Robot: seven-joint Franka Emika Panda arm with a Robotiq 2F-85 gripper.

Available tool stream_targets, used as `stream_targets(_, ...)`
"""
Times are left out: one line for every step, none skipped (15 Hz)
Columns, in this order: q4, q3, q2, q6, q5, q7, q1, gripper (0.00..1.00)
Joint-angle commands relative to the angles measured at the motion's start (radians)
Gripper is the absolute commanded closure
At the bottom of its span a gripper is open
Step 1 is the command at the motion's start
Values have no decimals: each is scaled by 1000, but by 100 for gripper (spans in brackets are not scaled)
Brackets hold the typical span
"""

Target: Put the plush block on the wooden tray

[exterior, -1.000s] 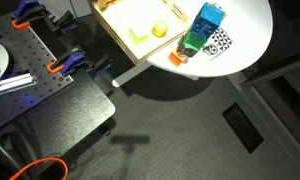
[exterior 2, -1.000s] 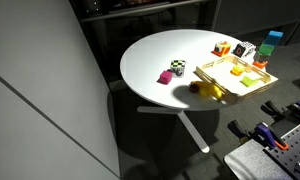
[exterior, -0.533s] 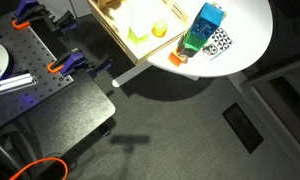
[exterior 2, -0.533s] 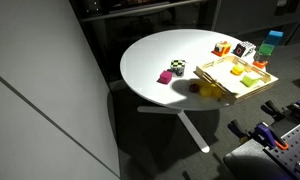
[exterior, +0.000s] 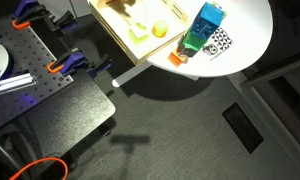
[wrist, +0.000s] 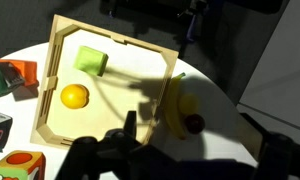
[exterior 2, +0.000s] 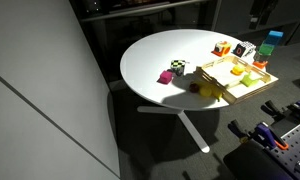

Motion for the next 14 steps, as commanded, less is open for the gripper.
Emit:
stream_targets(-6, 14, 38, 99, -13, -45, -10, 0)
stream_targets(-7, 17, 45, 116, -23, -44, -12, 0)
stream_targets(-7, 20, 50, 127, -39, -35, -16, 0)
stream_targets(0, 19, 51, 98, -10, -28, -13, 0)
stream_targets(0, 20, 58, 109, -19, -28, -13, 0)
stream_targets(0, 21, 61, 114, -21, -28, -13, 0)
stream_targets(0, 21, 61, 115, -22, -28, -13, 0)
stream_targets(0, 21, 61, 115, -22, -28, -14, 0)
stream_targets(0, 21, 61, 115, -22, -28, -14, 0)
stream_targets(0, 21, 61, 115, -22, -28, -14, 0)
stream_targets(0, 21, 61, 115, -22, -28, -14, 0)
stream_targets(-3, 22, 66, 132, -33, -22, -16, 0)
stream_targets(-2, 20, 73, 137, -25, -28, -15, 0)
stream_targets(0, 20, 86, 152, -28, -27, -16, 0)
